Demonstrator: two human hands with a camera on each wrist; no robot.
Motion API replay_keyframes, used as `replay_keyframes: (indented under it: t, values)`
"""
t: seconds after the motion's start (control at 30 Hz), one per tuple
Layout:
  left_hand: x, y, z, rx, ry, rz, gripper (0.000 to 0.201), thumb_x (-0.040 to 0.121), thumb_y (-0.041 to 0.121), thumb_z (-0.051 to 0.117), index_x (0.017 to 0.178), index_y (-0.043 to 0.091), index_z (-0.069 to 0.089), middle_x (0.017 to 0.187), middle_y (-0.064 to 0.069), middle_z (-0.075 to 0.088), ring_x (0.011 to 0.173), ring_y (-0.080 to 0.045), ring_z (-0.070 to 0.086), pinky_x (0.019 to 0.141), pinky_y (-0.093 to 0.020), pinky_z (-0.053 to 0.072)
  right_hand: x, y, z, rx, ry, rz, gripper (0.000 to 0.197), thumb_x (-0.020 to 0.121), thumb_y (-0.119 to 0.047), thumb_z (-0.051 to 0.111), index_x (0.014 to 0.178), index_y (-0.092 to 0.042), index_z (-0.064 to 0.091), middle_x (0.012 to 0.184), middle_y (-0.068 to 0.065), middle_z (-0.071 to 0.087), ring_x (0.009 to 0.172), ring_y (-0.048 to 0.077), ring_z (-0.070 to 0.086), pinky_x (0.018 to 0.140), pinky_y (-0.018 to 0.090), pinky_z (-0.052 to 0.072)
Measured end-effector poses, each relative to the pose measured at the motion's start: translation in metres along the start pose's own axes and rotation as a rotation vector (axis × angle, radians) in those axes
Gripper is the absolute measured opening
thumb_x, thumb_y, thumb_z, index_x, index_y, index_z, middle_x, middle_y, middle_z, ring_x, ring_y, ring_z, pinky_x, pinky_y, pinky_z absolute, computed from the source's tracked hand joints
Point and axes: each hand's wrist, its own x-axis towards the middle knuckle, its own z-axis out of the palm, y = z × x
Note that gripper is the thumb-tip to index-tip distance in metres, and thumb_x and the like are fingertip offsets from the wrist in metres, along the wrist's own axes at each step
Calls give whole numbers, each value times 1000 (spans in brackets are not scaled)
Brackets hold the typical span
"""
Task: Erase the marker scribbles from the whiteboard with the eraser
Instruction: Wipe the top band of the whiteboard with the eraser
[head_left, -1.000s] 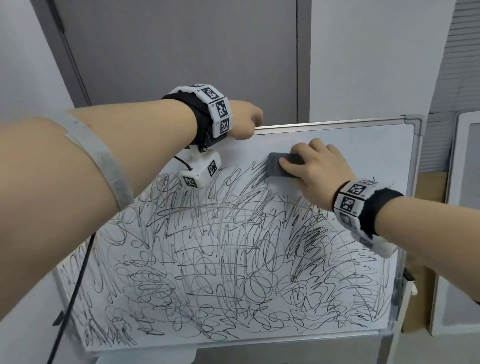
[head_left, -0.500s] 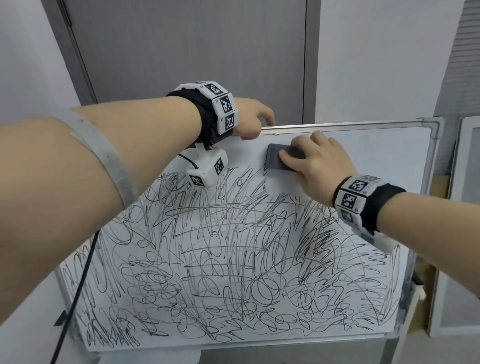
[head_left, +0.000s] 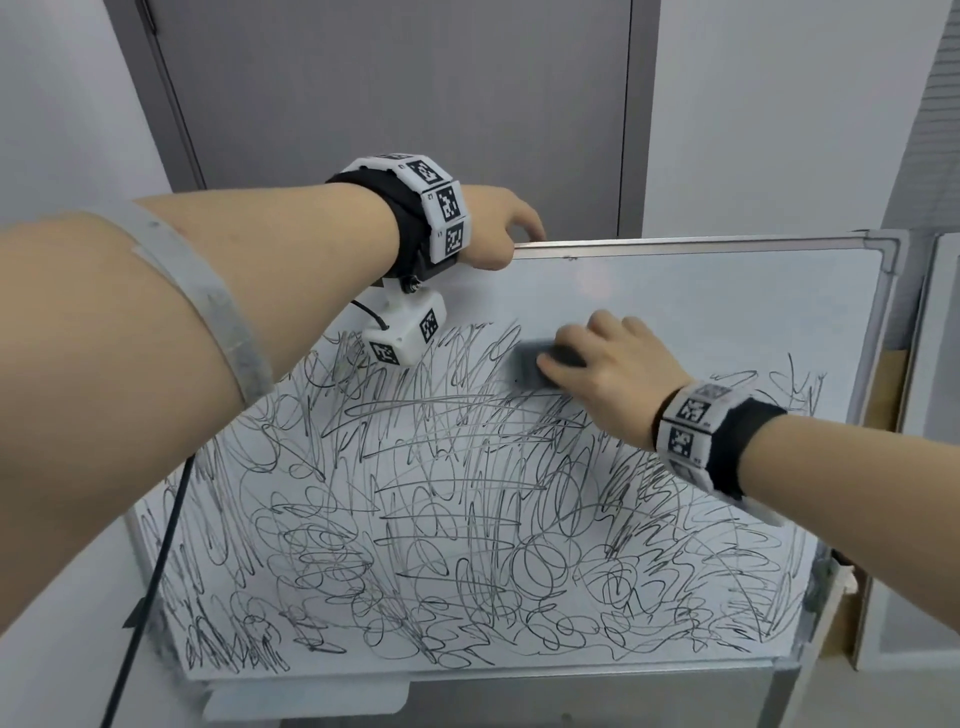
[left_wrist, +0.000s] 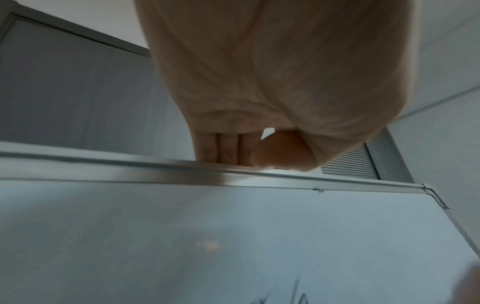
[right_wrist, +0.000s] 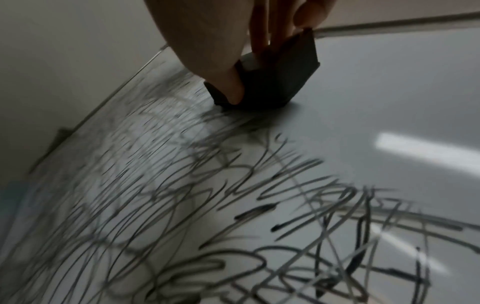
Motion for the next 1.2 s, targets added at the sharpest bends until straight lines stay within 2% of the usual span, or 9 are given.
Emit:
replay_keyframes:
  t: [0.13,0.23,0.3,0.47,0.63,0.83,0.97,1.13,1.2]
  values:
    - [-11,-16,3,5,49,-58,53,77,3,48,123,27,59,106,1,62,95,-26,59,83,-35,53,5,-1,-2,6,-35,3,45,75,-9,72,119,-18,64,109,11,57,89,31,47,68,39,37]
    - [-18,-25,5,-11,51,-71,51,75,2,49,118,27,59,101,-2,64,94,-30,62,84,-43,56,25,12,-11,22,74,174,44,78,-11,70,121,-16,64,113,15,57,92,35,48,70,41,37]
    - [-22,-28,6,-26,48,-79,51,74,1,50,117,26,58,102,-3,66,94,-30,63,83,-44,56,25,4,-7,27,74,156,43,78,-10,69,120,-15,64,112,14,57,91,34,47,70,41,38]
    - [-28,-31,6,-44,41,-88,56,74,-1,52,123,25,59,111,-1,66,98,-29,63,85,-40,56,7,-20,8,14,-89,-95,45,74,-9,70,118,-17,64,110,10,57,89,31,47,67,39,39]
    - [-27,-32,4,-78,8,-86,59,72,-2,53,123,27,60,110,0,68,93,-26,61,79,-34,53,31,3,-7,51,58,114,47,76,-12,72,122,-16,64,112,15,57,90,35,47,69,42,40]
    - [-32,-40,1,-47,-31,-108,71,70,0,57,131,35,56,113,3,63,96,-26,58,85,-36,53,24,-25,6,13,-59,-79,44,74,-9,72,117,-18,65,108,10,57,87,31,46,65,39,39]
    - [-38,-47,3,-39,-38,-116,82,75,1,57,143,44,44,117,6,51,104,-21,53,82,-28,47,50,-8,-8,48,62,146,44,76,-13,71,120,-17,65,111,14,57,90,35,48,69,42,39]
    - [-41,-58,13,-100,36,-165,66,74,3,57,135,24,47,114,0,63,95,-25,56,69,-27,40,33,-37,10,45,-68,-106,43,73,-15,75,115,-19,67,107,10,57,88,32,48,67,40,42]
    - [-48,-66,14,-112,41,-187,57,73,5,58,128,19,49,110,1,63,93,-25,57,67,-28,41,35,-39,10,38,-101,-106,44,72,-14,77,115,-20,67,106,9,58,88,32,49,67,39,42]
